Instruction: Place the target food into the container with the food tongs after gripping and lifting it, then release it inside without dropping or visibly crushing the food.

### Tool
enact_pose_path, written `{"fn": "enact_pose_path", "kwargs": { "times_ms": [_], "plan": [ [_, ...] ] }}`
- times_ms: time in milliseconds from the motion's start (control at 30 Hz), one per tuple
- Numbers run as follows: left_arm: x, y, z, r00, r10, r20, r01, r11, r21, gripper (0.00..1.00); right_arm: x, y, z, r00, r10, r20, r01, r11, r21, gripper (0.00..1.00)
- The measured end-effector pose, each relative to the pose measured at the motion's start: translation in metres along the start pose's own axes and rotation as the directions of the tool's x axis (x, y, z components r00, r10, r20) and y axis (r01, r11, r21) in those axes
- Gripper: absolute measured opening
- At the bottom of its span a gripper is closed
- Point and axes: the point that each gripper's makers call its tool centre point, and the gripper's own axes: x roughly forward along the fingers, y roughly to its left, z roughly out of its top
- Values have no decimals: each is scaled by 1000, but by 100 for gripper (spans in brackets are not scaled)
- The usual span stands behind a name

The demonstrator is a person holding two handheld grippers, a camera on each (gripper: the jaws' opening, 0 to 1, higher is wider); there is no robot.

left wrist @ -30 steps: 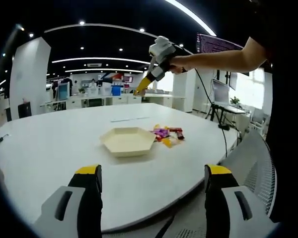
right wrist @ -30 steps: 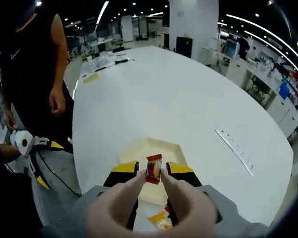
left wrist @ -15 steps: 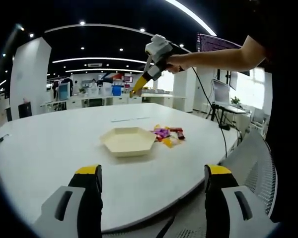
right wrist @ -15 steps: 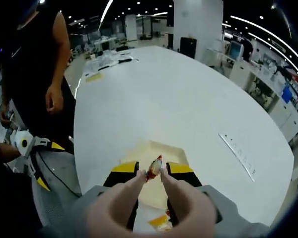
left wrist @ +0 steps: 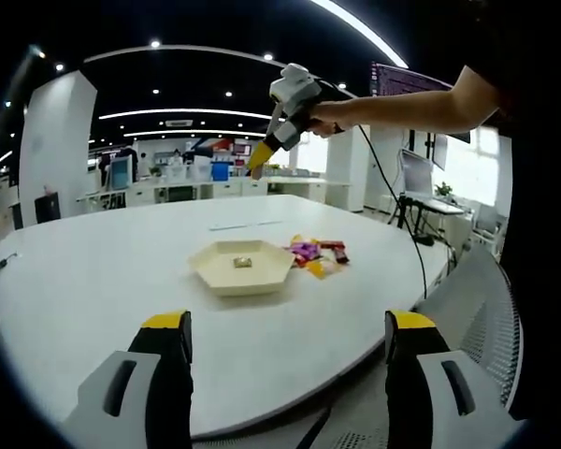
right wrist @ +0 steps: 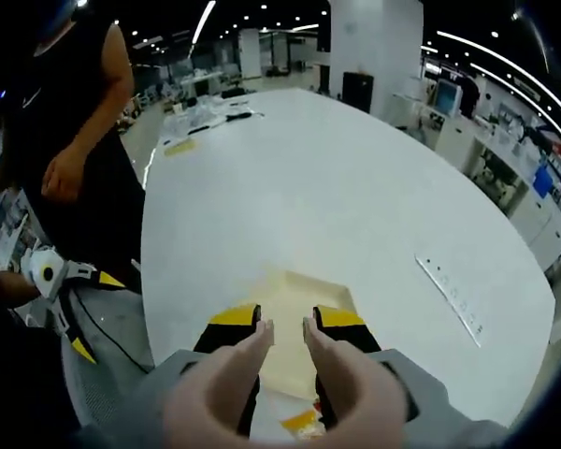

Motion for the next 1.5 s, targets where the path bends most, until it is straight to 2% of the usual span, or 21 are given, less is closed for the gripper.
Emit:
{"fn": "enact_pose_path", "kwargs": {
  "times_ms": [333,733,933,1167,1300,1500],
  "plan": [
    [0,0,-1,1000,0,-5,0,1000,-1,82,-5,-4,-4,1000,-7,1,7,1000,12,21],
    [0,0,-2,1000,0,-14,0,1000,-2,82,-18,-17,-31,999,-36,-15,37,998,45,20],
    [0,1,-3,1000,0,-24,0,1000,-4,82,-28,-29,-55,997,-63,-34,65,995,79,20],
    [0,0,-5,999,-3,-33,3,1000,-7,82,-39,-44,-98,991,-100,-84,110,986,124,21],
    [0,0,-6,999,-5,-39,5,1000,-7,82,-44,-50,-128,988,-112,-110,130,976,172,21],
    [1,-1,-6,999,-10,-44,9,1000,-8,82,-48,-59,-168,981,-134,-139,167,950,262,21]
  ]
}}
